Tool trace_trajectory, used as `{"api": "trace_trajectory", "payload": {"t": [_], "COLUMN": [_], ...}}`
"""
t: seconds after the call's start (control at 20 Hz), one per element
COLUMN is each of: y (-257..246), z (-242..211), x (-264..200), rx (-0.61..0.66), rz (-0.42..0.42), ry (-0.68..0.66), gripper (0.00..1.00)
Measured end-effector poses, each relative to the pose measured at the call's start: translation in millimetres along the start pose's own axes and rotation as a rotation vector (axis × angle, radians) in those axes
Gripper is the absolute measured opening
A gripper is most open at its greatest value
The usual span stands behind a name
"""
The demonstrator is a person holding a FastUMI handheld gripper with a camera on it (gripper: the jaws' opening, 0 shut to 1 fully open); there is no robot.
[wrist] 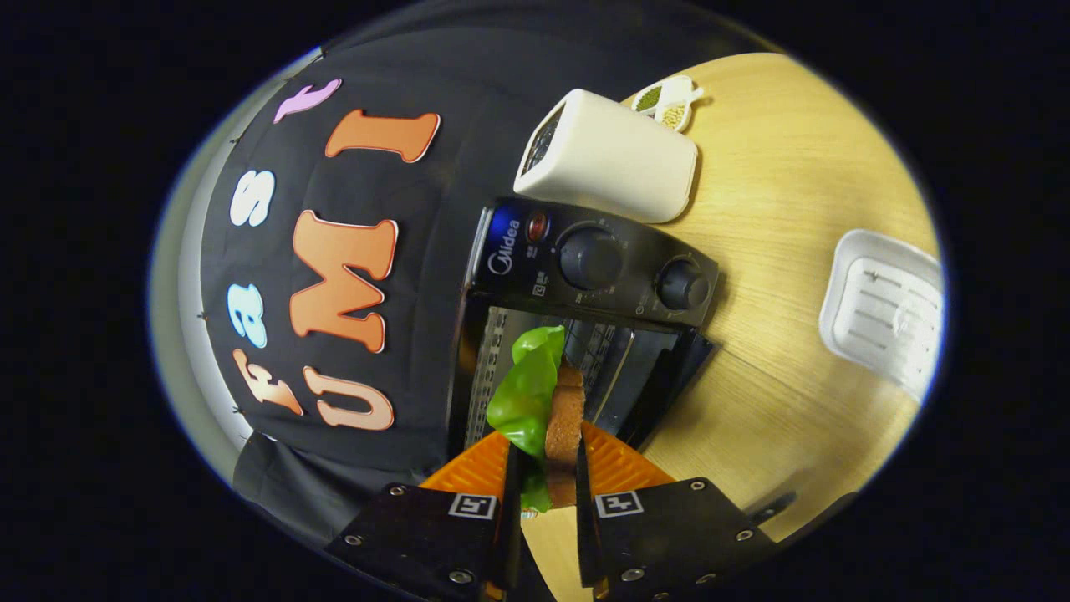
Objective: Open the toaster oven, put the food inside, and close the toaster oven door.
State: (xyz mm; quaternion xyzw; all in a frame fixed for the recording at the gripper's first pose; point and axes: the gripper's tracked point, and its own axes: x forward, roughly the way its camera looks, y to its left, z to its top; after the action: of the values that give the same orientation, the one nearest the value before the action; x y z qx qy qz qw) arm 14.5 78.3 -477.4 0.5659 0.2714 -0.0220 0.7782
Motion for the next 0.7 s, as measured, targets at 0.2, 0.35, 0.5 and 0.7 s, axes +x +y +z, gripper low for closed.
{"api": "trace_trajectory", "payload": {"t": [0.2, 0.35, 0.5, 0.7], "y": [-1, -6, -6, -10], "z": [-3, -17, -21, -29], "x": [33, 48, 58, 59], "rx": [0.060, 0.087, 0.096, 0.074], "rz": [-0.051, -0.115, -0.148, -0.187], "ry": [-0.082, -0.078, -0.081, -0.063], "gripper": [0.29, 0.37, 0.44, 0.77]}}
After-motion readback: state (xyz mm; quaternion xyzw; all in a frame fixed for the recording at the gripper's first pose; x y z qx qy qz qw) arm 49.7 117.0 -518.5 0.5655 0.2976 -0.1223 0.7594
